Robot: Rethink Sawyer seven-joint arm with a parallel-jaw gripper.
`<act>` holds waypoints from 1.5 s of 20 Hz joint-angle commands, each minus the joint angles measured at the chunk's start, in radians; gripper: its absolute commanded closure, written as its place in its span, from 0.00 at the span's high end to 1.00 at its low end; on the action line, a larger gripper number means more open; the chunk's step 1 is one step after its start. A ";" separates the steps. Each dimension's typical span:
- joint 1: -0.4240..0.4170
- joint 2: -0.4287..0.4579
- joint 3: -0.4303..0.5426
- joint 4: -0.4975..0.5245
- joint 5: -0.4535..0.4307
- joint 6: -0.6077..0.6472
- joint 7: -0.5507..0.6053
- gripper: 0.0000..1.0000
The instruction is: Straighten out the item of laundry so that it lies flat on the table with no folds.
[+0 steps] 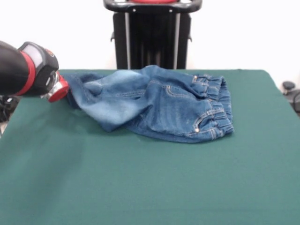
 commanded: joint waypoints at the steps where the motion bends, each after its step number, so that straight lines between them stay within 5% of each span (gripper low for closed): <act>1: 0.053 -0.012 0.088 -0.006 -0.033 -0.147 -0.263 1.00; 15: 0.139 -0.310 -0.091 0.234 -0.024 -0.211 0.014 1.00; 22: 0.206 -0.480 -0.196 0.414 -0.027 -0.363 0.138 1.00; 30: 0.250 -0.553 -0.240 0.628 0.095 -0.527 0.199 1.00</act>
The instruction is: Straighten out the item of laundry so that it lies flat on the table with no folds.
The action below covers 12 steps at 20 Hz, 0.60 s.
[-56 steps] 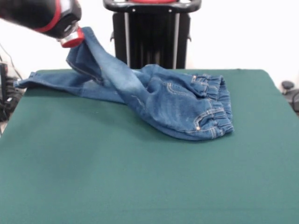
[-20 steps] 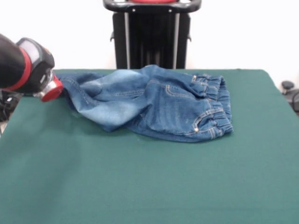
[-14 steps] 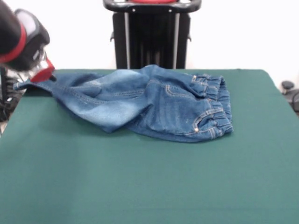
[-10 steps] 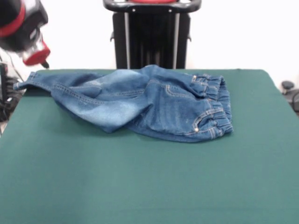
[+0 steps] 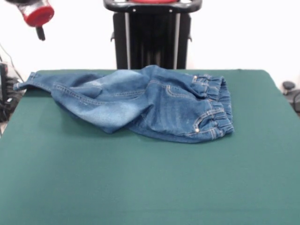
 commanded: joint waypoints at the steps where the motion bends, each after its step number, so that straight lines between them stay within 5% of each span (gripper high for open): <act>1: 0.083 -0.068 -0.046 0.347 0.088 -0.225 0.212 1.00; 12: 0.236 -0.028 -0.211 0.542 0.054 -0.922 0.492 1.00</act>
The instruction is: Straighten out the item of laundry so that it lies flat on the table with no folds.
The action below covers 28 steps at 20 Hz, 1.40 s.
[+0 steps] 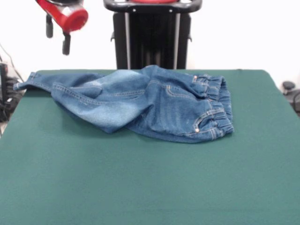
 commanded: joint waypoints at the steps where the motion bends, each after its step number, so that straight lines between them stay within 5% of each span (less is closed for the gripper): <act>1: 0.117 0.095 -0.095 0.252 -0.006 -0.387 0.473 1.00; 11: 0.269 0.284 -0.319 0.187 0.089 -0.699 0.572 1.00; 20: 0.417 0.367 -0.481 0.189 0.213 -0.643 0.635 1.00; 28: 0.485 0.434 -0.574 0.243 0.304 -0.726 0.638 1.00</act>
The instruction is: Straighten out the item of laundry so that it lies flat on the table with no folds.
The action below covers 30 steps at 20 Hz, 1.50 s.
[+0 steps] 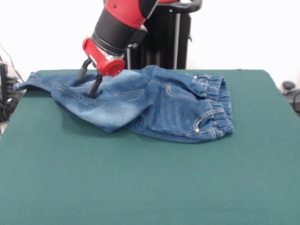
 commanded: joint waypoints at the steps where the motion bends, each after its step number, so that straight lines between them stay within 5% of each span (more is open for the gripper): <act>1: 0.070 0.093 -0.077 0.130 0.117 -0.091 0.322 1.00; 13: 0.096 0.292 -0.111 0.171 0.341 -0.420 0.304 1.00; 22: 0.102 0.236 -0.085 0.237 0.433 -0.495 0.207 1.00; 30: 0.073 0.113 -0.068 0.270 0.385 -0.413 0.125 1.00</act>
